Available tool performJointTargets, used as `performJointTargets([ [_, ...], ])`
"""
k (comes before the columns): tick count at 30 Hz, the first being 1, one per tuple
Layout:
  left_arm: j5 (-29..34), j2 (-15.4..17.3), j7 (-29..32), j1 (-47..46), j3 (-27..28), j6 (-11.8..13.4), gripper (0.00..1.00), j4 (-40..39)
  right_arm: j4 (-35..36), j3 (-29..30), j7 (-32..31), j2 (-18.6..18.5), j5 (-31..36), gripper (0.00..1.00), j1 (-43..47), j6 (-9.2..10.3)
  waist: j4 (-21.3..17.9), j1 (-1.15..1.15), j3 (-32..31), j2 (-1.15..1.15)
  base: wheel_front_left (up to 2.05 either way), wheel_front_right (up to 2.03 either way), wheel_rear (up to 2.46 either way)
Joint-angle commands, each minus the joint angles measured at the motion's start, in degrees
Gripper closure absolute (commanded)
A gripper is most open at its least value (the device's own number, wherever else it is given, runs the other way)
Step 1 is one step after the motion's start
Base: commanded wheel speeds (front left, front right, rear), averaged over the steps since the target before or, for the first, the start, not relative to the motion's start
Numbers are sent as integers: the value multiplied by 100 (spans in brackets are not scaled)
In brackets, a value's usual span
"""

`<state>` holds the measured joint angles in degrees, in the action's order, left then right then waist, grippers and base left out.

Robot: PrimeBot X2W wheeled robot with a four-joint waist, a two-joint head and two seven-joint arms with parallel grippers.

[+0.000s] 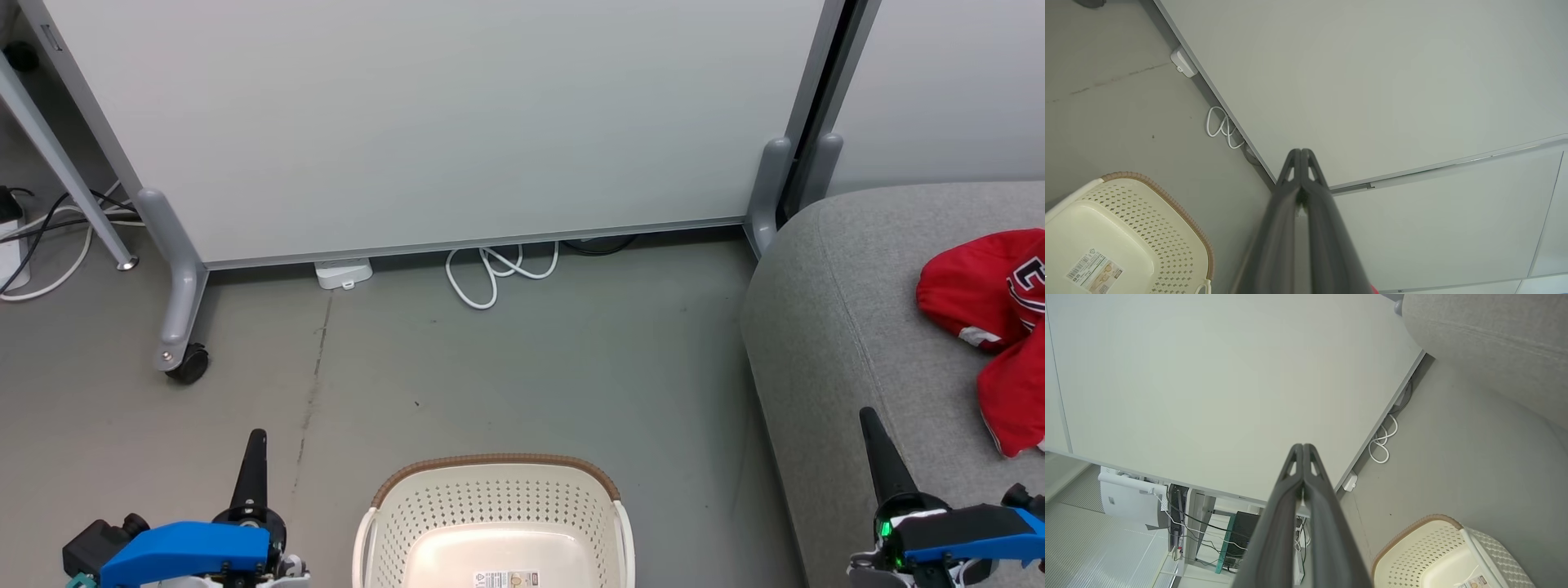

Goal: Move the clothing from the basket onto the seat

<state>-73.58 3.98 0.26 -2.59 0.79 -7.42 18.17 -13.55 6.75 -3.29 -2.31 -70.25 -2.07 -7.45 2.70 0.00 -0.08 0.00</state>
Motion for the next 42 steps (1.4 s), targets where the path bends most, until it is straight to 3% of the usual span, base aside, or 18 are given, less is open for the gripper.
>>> performJointTargets([
  [1, -136, 12, 39, -157, 40, -7, 100, -81, 33, -5, -26, -51, -152, 100, -135, -5, -9, 0, 1, 0, 0, 0, 0],
  [42, -1753, -58, 536, -377, 494, -11, 100, -402, -45, -23, -306, -72, -2019, 100, -424, -6, -235, 0, 23, 0, 0, 0, 0],
])
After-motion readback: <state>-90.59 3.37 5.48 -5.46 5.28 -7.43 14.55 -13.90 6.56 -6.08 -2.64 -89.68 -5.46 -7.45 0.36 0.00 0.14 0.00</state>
